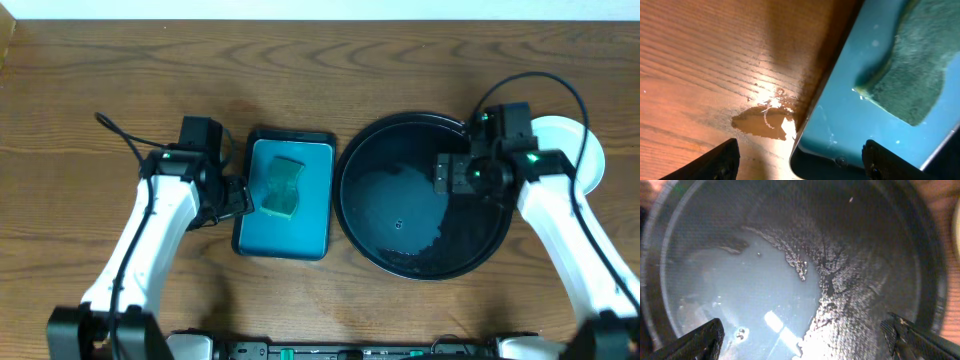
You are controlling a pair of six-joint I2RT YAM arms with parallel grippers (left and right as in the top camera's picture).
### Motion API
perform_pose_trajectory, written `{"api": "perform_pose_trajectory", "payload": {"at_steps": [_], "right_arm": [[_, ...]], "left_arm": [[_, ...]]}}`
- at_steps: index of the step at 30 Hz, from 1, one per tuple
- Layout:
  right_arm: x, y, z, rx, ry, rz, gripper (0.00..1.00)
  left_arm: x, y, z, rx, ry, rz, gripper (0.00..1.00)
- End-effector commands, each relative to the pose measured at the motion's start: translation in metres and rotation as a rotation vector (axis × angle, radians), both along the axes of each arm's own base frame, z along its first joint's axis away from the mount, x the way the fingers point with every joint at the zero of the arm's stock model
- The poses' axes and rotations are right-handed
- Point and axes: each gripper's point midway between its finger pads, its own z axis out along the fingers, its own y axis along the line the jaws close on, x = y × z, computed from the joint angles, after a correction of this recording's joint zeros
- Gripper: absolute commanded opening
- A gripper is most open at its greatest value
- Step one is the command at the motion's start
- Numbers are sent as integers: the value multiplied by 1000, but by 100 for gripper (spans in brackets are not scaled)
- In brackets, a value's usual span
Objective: Clean dirty plates on tray and stack at the side
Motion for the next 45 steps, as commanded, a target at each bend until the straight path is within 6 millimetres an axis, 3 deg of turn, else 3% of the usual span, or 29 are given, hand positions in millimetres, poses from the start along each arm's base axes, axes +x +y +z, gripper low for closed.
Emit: {"api": "perform_pose_trajectory", "payload": {"at_steps": [1, 9, 19, 22, 45], "right_arm": [[-15, -3, 11, -12, -51, -13, 99], [-52, -19, 25, -45, -246, -47, 99], [-89, -28, 57, -34, -459, -70, 99], [-91, -27, 59, -29, -470, -68, 99], [-91, -27, 58, -30, -465, -68, 99]], "left_arm": [[-6, -2, 8, -19, -62, -25, 80], [-23, -1, 13, -34, -312, -27, 80], [-33, 0, 61, -54, -680, -26, 80], [-34, 1, 68, -56, -713, -26, 80], [-35, 1, 60, -54, -677, -26, 80]]}}
